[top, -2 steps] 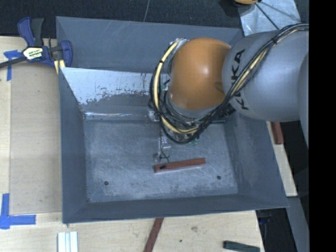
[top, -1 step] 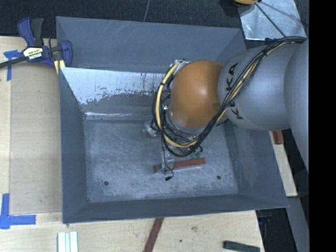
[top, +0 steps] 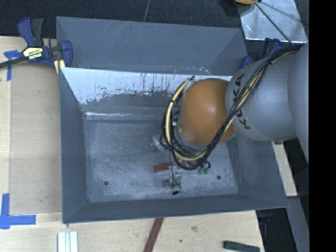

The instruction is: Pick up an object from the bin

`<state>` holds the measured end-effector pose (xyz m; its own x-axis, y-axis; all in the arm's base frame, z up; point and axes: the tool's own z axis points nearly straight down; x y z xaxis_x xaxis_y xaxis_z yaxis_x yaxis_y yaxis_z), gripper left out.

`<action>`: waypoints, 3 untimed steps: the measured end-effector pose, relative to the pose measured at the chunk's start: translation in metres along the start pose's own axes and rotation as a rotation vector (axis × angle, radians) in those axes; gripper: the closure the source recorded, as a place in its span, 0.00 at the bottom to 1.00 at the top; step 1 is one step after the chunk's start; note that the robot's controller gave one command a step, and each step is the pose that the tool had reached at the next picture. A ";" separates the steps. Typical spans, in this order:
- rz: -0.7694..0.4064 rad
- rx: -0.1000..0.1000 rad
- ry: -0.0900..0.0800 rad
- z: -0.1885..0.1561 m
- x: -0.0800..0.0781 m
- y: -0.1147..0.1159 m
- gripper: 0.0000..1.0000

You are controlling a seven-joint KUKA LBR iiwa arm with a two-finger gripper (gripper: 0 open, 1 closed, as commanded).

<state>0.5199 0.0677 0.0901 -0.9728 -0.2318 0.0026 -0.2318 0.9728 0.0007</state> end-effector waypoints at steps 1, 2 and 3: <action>-0.089 0.001 -0.003 0.016 0.009 -0.029 1.00; -0.089 0.001 -0.003 0.016 0.009 -0.029 1.00; -0.138 0.001 -0.004 0.001 0.011 -0.020 1.00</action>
Offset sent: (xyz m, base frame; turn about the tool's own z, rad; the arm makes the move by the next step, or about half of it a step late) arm 0.0000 0.0000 0.0000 0.0000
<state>0.5137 0.0456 0.0890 -0.9318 -0.3630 -0.0018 -0.3630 0.9318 -0.0003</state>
